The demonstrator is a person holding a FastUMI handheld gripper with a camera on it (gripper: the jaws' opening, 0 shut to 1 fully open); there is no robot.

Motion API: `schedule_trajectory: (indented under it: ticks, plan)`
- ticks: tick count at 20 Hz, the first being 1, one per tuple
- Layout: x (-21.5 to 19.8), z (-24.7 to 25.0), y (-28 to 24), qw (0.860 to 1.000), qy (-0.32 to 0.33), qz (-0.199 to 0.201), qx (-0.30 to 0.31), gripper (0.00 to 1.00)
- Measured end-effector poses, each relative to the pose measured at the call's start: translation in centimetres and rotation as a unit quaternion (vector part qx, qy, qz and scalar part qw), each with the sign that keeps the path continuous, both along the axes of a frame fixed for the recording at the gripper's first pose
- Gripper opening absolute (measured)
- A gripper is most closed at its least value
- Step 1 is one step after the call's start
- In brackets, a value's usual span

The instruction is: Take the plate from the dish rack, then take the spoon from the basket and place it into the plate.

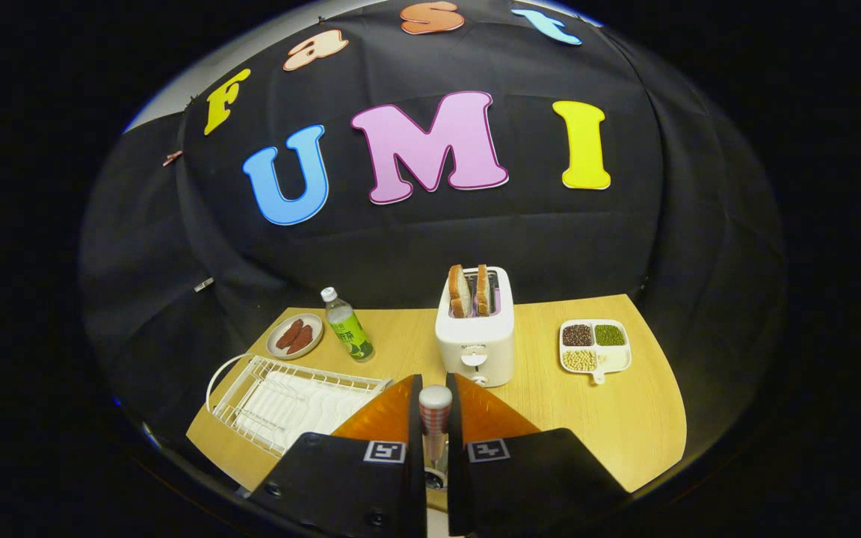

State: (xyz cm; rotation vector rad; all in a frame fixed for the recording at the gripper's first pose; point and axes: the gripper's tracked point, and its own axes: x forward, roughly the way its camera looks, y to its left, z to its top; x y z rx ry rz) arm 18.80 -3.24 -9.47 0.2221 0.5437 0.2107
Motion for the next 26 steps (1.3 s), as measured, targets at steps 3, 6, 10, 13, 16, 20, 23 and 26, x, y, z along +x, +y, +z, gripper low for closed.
schedule_trajectory:
  ticks: [3, 6, 10, 13, 16, 20, 23, 26]
  plan:
    - [-3.1, -0.2, 0.4, 1.000, 0.006, 0.002, -0.007, 0.15]
    - [-6.7, -1.9, 1.7, 0.999, 0.035, 0.006, 0.010, 0.15]
    - [-11.7, -6.2, 2.8, 0.996, 0.089, 0.009, 0.010, 0.15]
    - [-14.4, -10.0, 3.3, 0.991, 0.134, 0.002, 0.008, 0.15]
    - [-16.7, -13.5, 4.7, 0.984, 0.179, 0.002, 0.013, 0.15]
    - [-18.0, -17.2, 5.9, 0.976, 0.216, 0.005, 0.003, 0.15]
    - [-17.9, -18.6, 6.0, 0.973, 0.231, -0.001, -0.003, 0.16]
    - [-17.6, -18.9, 5.9, 0.972, 0.236, -0.001, -0.007, 0.18]
